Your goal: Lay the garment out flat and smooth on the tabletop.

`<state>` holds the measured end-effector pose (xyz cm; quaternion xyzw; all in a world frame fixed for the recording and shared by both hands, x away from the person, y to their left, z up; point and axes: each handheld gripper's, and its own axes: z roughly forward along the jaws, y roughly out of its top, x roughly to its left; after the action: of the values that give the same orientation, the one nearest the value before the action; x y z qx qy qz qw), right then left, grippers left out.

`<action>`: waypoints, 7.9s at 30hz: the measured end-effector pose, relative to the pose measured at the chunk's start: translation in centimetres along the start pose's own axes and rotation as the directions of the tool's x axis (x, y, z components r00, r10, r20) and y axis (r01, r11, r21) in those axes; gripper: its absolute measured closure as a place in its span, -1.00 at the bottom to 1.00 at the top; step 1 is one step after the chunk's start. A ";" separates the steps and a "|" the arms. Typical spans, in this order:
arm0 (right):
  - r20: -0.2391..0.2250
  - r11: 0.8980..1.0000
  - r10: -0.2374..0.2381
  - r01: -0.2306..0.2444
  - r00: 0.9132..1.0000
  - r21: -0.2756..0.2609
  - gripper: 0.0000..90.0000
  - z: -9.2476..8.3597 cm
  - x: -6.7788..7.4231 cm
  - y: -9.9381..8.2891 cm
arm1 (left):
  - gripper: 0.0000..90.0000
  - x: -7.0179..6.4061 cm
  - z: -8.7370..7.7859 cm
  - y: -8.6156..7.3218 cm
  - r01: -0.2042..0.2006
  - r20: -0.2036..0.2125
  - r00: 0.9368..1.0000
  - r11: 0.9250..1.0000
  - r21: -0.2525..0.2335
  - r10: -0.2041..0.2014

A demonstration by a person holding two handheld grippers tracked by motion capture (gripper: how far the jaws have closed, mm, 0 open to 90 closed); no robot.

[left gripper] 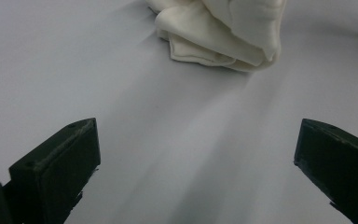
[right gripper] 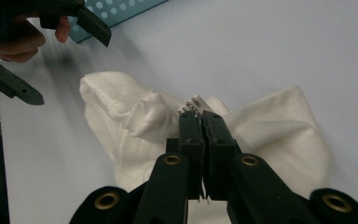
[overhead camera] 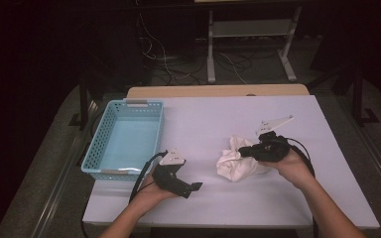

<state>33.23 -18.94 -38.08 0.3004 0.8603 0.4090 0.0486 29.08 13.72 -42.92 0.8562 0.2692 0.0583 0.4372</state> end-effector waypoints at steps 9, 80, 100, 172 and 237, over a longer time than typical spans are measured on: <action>0.014 1.000 0.012 -0.012 1.000 -0.004 0.92 -1.2 -0.1 -1.2 | -1.00 0.0 0.1 0.0 -0.001 0.002 1.000 1.000 0.004 0.001; 0.213 0.973 0.139 -0.174 0.967 0.154 0.92 -6.2 -2.8 -12.0 | -1.00 -0.1 0.4 -0.1 -0.002 0.000 1.000 1.000 0.025 0.002; 0.209 0.971 0.169 -0.199 0.963 0.130 0.74 -6.6 -2.9 -12.4 | -1.00 -0.1 0.5 -0.1 -0.008 0.001 1.000 1.000 0.027 0.007; 0.154 0.992 0.112 -0.101 0.982 -0.081 0.90 -5.9 -2.3 -4.9 | -1.00 -0.2 0.9 -0.1 -0.016 -0.003 1.000 0.999 0.042 0.016; 0.113 0.992 0.115 -0.108 0.987 -0.066 0.24 -6.0 -0.2 -6.2 | -1.00 -0.4 1.0 0.0 -0.028 -0.001 1.000 0.998 0.048 0.028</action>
<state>28.42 -26.08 -38.69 0.3698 0.8252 0.4185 0.0846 29.10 12.84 -43.51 0.8699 0.2590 0.0588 0.4155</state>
